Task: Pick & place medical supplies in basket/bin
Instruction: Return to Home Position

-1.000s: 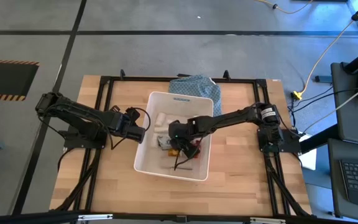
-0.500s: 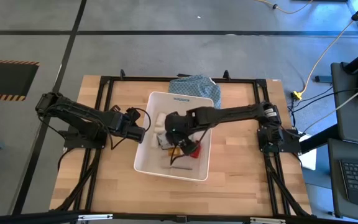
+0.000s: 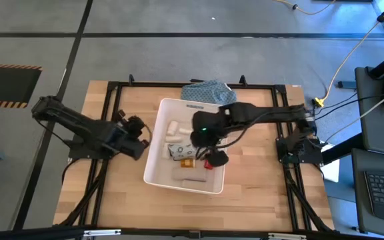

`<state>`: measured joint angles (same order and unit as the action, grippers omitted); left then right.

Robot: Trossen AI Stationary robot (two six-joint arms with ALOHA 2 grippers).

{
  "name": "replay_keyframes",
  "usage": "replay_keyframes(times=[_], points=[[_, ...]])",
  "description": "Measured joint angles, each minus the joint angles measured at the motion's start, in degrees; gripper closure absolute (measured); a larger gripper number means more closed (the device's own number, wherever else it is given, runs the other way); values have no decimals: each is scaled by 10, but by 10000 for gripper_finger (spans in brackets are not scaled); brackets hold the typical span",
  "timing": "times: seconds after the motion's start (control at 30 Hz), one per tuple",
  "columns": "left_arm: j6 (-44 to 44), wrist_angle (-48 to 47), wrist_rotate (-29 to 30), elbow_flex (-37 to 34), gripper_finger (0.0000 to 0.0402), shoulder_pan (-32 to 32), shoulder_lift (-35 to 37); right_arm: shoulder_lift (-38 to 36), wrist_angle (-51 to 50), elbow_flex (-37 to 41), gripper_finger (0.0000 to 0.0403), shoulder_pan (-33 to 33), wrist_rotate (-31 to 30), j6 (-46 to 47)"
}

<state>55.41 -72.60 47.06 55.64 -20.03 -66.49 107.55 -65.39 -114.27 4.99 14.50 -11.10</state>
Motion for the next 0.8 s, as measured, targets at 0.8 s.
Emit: replay_keyframes(times=[0.8], points=[[-501,404,-200,0,398,-133,288,-662,467,731,65,126,-265,259]])
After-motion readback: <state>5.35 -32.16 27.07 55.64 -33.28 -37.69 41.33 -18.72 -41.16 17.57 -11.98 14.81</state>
